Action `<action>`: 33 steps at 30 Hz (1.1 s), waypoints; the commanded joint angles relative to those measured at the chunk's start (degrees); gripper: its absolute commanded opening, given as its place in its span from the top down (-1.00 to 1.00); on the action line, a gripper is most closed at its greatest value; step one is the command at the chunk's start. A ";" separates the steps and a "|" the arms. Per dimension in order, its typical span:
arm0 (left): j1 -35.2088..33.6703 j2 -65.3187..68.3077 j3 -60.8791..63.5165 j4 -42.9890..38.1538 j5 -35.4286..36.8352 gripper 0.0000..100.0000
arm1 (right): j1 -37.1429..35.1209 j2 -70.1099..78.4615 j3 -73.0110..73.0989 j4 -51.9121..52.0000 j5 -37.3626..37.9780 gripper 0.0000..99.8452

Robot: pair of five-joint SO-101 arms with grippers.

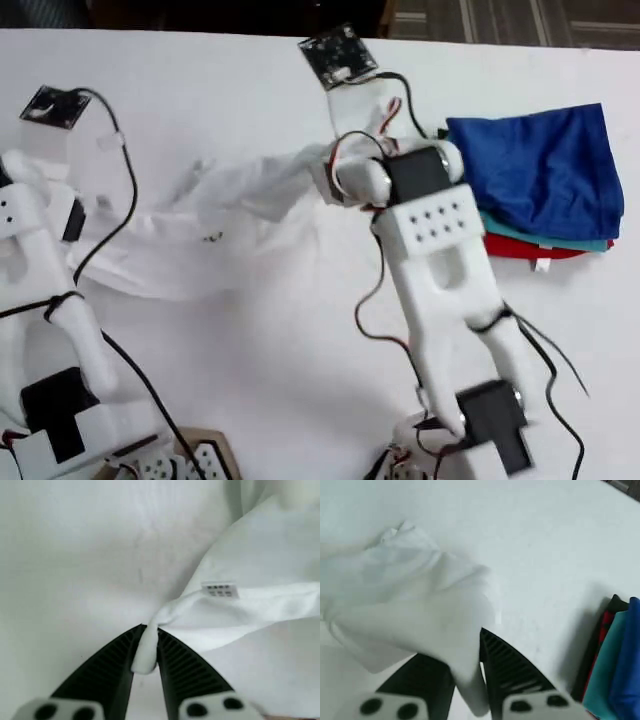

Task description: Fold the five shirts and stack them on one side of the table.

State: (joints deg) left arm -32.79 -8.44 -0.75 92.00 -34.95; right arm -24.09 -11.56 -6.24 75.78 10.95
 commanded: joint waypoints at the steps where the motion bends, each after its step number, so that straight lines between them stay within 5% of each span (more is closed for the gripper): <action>1: 2.46 -0.79 -9.71 5.63 0.35 0.95 | 0.84 -6.46 -1.85 -1.10 4.75 0.96; 17: 3.34 -1.76 -40.22 10.29 4.13 0.95 | 12.44 -10.86 -23.30 -0.57 6.86 0.96; 27: 7.91 -20.31 -40.13 10.37 5.45 0.95 | 9.63 -10.68 -40.35 9.98 6.95 0.97; 33: 8.18 -27.34 -27.21 10.20 5.36 0.95 | 9.63 -10.86 -49.14 15.08 6.95 0.97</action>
State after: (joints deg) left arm -25.23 -33.49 -33.27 101.41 -29.85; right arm -14.24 -20.18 -51.08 89.05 17.45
